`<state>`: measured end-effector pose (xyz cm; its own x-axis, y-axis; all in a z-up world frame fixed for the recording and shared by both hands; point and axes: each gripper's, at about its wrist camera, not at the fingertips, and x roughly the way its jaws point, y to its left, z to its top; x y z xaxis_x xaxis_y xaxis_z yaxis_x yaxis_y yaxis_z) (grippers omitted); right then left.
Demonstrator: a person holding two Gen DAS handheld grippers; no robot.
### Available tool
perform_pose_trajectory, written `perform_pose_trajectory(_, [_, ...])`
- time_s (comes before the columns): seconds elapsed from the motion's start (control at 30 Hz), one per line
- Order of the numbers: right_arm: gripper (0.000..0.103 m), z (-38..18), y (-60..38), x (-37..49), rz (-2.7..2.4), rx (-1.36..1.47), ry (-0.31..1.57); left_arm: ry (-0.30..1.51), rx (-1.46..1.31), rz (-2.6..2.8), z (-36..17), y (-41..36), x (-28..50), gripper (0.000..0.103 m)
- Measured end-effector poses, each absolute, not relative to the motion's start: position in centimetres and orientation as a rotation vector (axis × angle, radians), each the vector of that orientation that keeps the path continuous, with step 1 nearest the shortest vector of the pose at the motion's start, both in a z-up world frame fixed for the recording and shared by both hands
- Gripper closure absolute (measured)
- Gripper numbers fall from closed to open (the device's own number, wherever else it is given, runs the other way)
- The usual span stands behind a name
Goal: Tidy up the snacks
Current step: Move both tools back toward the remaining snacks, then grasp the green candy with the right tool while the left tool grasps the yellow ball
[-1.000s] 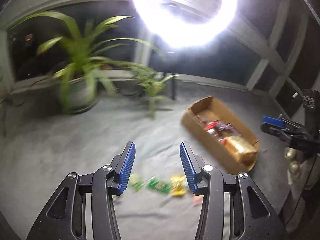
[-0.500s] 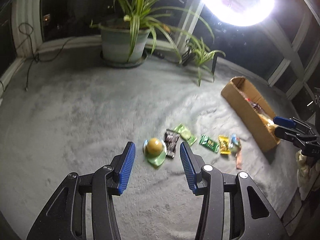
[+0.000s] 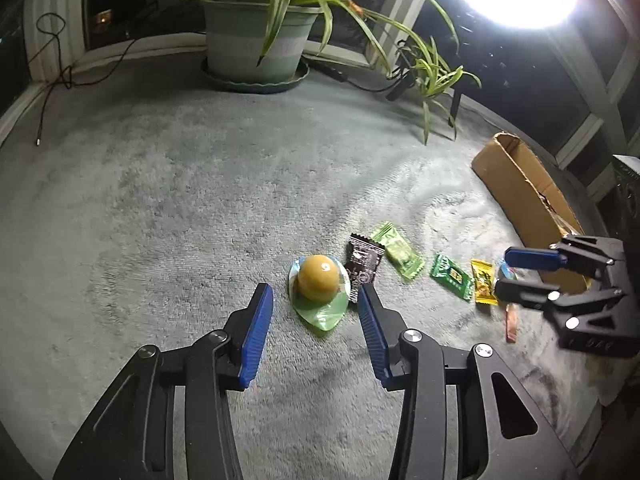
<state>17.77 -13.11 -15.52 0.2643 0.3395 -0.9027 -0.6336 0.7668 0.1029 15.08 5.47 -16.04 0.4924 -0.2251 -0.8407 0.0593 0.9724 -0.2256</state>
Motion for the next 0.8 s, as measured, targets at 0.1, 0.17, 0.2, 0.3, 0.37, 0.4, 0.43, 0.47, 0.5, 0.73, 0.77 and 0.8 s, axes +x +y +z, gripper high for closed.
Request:
perform_pose_trajectory(0.1, [0.06,-16.6,-12.4,18.1,0.677,-0.334,1.141,1.05,-0.157,-0.172,-16.5,5.2,15.4,0.067])
perform_pose_trajectory(0.17, [0.06,-17.0,-12.1,18.2,0.678,-0.348,1.145,1.049,-0.143,-0.165,-16.6,5.0,15.5,0.067])
perform_pose_trajectory(0.2, [0.06,-17.2,-12.0,18.3,0.678,-0.353,1.147,1.045,-0.135,-0.158,-16.7,4.9,15.5,0.067])
perform_pose_trajectory(0.3, [0.06,-17.6,-11.6,18.4,0.681,-0.367,1.152,1.04,-0.128,-0.155,-16.8,4.9,15.9,0.067])
perform_pose_trajectory(0.37, [0.06,-17.8,-11.4,18.5,0.68,-0.379,1.151,1.035,-0.109,-0.156,-16.7,4.6,16.1,0.069])
perform_pose_trajectory(0.4, [0.06,-17.9,-11.4,18.5,0.68,-0.381,1.153,1.033,-0.097,-0.157,-16.7,4.4,16.2,0.071])
perform_pose_trajectory(0.43, [0.062,-18.0,-11.3,18.6,0.68,-0.384,1.154,1.032,-0.085,-0.157,-16.8,4.3,16.3,0.073])
perform_pose_trajectory(0.47, [0.068,-18.0,-11.2,18.6,0.68,-0.387,1.156,1.032,-0.072,-0.16,-16.8,4.1,16.3,0.073])
perform_pose_trajectory(0.5, [0.069,-18.1,-11.2,18.7,0.68,-0.39,1.159,1.034,-0.065,-0.158,-16.8,3.9,16.4,0.074])
perform_pose_trajectory(0.73, [0.07,-18.3,-10.9,18.8,0.681,-0.402,1.156,1.05,-0.049,-0.171,-17.4,3.5,16.6,0.077])
perform_pose_trajectory(0.77, [0.074,-18.2,-10.8,18.8,0.679,-0.408,1.154,1.05,-0.048,-0.172,-17.5,3.5,16.6,0.077])
perform_pose_trajectory(0.8, [0.076,-18.2,-10.8,18.7,0.678,-0.413,1.153,1.05,-0.047,-0.173,-17.5,3.5,16.6,0.077])
